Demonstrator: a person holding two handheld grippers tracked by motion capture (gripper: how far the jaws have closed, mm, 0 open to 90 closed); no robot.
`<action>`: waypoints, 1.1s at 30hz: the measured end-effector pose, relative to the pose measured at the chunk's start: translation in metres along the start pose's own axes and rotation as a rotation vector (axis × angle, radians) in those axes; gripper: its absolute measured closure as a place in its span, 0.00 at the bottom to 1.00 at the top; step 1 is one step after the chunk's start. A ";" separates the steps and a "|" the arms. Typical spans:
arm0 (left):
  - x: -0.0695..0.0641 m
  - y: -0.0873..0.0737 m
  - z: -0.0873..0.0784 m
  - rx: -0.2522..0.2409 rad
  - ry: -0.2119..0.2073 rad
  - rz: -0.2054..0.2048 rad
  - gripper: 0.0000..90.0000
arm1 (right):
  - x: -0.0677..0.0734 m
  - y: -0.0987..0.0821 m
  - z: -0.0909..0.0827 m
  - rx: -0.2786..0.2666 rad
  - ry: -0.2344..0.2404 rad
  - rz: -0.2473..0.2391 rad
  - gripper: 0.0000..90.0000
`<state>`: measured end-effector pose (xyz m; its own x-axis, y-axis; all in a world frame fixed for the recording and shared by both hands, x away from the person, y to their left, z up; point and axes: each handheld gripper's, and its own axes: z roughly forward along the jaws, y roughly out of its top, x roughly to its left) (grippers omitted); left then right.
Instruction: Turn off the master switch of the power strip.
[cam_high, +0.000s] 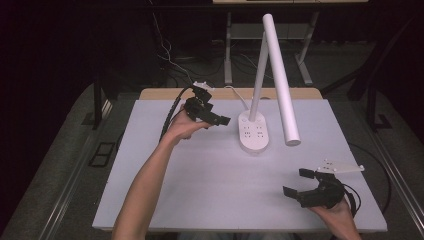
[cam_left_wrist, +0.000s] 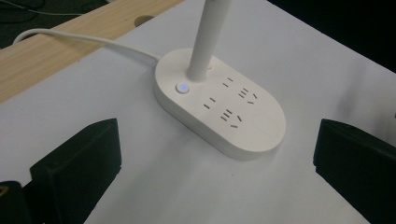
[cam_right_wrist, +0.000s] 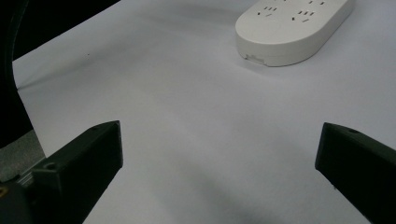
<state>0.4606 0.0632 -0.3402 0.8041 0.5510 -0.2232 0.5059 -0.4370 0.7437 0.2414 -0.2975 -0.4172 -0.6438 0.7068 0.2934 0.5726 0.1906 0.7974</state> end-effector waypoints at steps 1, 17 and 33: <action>0.002 0.002 0.001 0.008 -0.001 0.007 0.00 | 0.000 0.000 0.000 0.000 0.000 -0.001 0.00; 0.020 0.014 0.033 0.023 0.005 -0.033 0.00 | 0.000 0.000 -0.001 -0.002 -0.006 -0.008 0.00; 0.028 0.011 0.053 -0.005 0.032 -0.073 0.05 | -0.001 -0.001 -0.001 -0.003 -0.011 -0.008 0.00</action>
<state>0.5053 0.0369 -0.3716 0.7549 0.6034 -0.2571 0.5611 -0.3912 0.7295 0.2408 -0.2989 -0.4173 -0.6429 0.7127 0.2808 0.5656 0.1945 0.8014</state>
